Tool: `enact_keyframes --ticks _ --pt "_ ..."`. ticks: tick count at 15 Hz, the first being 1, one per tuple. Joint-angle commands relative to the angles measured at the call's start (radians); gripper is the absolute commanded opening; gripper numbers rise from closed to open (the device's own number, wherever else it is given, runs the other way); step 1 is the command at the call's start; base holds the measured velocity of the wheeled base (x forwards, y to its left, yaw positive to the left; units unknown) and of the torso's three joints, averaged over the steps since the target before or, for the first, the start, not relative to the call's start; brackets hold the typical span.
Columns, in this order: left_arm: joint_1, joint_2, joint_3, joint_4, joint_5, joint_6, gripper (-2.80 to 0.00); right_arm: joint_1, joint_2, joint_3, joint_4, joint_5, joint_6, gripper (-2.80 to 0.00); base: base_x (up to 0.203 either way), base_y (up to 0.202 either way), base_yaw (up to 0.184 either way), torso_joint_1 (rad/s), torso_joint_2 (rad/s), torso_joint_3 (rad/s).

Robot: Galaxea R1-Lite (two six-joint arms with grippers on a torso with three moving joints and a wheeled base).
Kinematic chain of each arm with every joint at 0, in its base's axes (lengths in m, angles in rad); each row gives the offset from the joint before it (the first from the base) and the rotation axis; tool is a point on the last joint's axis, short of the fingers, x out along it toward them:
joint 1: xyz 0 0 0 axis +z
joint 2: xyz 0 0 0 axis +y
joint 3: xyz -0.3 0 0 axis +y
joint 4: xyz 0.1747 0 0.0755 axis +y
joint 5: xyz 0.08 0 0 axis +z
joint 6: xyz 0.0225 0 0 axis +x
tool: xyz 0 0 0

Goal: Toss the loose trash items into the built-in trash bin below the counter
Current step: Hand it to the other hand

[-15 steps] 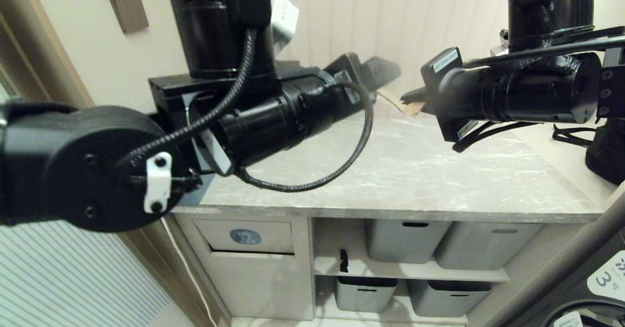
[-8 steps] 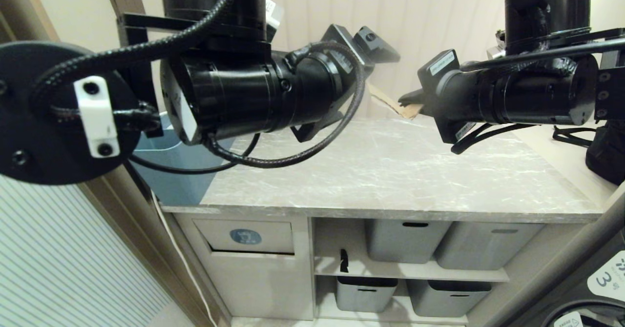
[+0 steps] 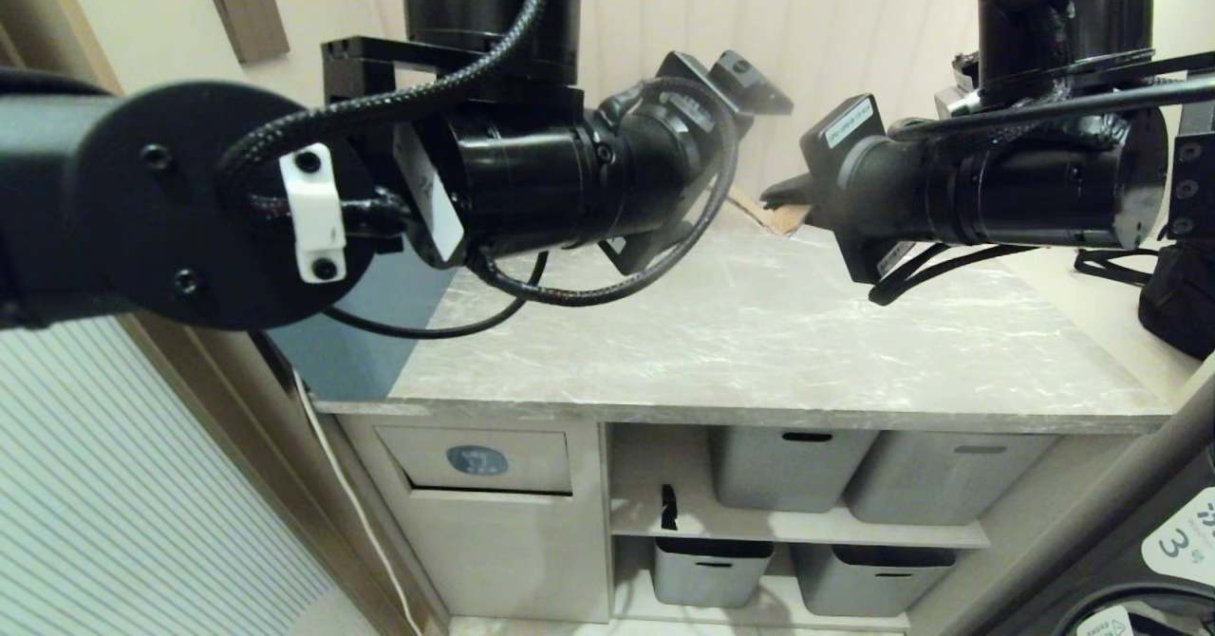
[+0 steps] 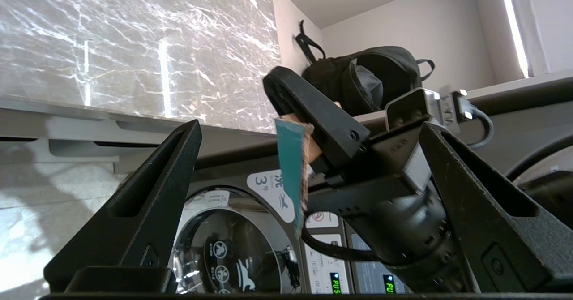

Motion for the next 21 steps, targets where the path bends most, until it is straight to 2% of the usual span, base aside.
enact_keyframes --ticks 1,9,10,21 --pt "0.0 0.009 0.002 -0.001 0.003 -0.005 0.0 0.001 0.0 0.004 0.0 -0.001 0.007 -2.8 0.0 0.0 0.0 0.0 0.0 0.0" --pt "0.007 0.02 -0.002 -0.01 0.006 0.001 0.0 0.001 -0.002 0.004 -0.001 -0.001 0.007 -2.8 0.0 0.0 0.0 0.0 0.0 0.0" --pt "0.007 0.02 -0.002 -0.01 0.008 0.001 -2.8 0.001 -0.003 0.004 -0.001 -0.001 0.007 -2.8 0.0 0.0 0.0 0.0 0.0 0.0" --pt "0.004 0.031 -0.001 -0.013 0.021 0.001 -2.8 -0.001 -0.037 0.037 0.0 -0.001 0.005 -2.8 0.0 0.0 0.0 0.0 0.0 0.0"
